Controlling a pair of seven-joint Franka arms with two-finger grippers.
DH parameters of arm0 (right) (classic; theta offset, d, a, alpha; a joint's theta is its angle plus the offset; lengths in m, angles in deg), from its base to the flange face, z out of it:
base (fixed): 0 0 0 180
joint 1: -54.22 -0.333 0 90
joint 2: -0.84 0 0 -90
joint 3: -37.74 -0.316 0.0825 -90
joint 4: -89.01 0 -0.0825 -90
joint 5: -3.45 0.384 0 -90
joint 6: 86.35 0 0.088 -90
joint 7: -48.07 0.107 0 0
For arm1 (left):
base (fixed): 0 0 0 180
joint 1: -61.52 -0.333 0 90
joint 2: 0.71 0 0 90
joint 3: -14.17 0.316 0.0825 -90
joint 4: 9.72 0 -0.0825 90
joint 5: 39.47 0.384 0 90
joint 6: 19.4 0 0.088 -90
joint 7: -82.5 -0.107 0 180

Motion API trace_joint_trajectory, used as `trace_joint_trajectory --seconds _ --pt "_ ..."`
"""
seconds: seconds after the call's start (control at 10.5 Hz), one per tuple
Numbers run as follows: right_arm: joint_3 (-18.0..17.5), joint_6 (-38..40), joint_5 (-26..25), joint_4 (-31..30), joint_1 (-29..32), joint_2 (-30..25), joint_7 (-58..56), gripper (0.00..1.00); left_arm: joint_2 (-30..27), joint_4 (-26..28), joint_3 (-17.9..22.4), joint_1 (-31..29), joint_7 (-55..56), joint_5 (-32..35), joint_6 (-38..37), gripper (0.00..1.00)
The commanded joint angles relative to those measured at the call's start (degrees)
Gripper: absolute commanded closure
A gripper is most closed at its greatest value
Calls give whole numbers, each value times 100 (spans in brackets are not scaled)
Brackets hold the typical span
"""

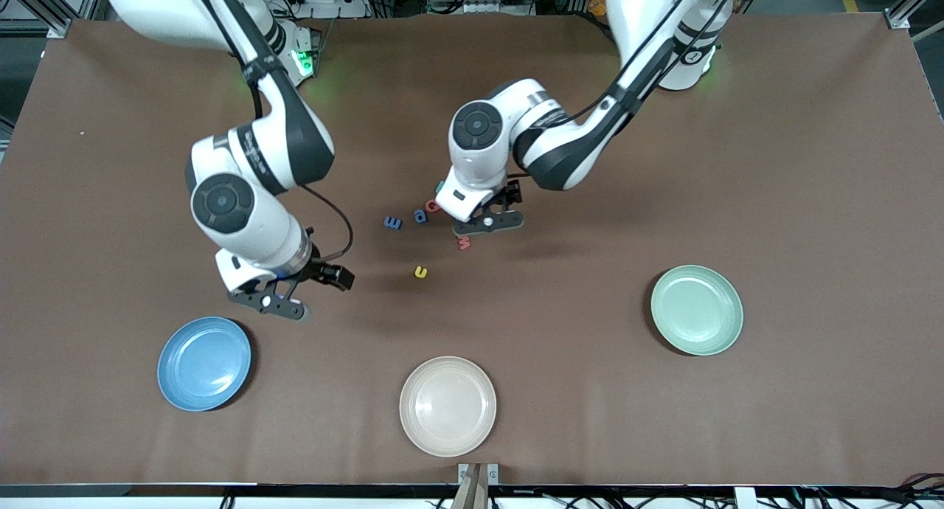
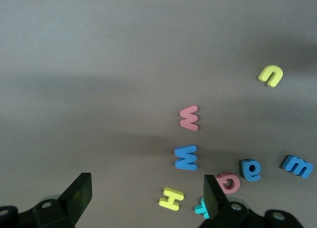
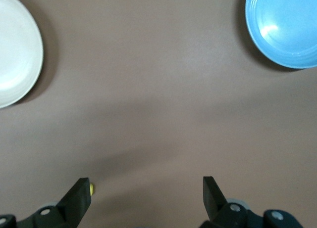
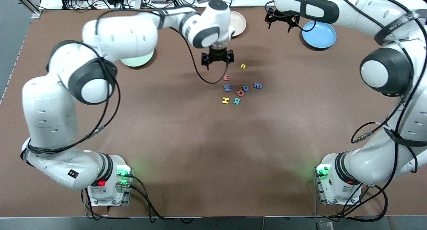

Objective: Sort upper and lower case letters into plates
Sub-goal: 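Grasp the blue W with the left gripper while the right gripper moves aside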

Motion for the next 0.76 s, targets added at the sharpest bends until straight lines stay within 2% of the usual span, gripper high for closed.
trace_joint_trajectory --seconds 0.0,0.29,0.67 --pt "-33 89 -87 321 270 297 2 0 479 -113 10 279 802 690 426 2" --pt "-33 150 -44 260 420 332 19 0 823 -130 19 438 963 834 690 10" --pt "-25 141 -96 268 359 508 10 0 920 -122 19 473 955 851 814 14"
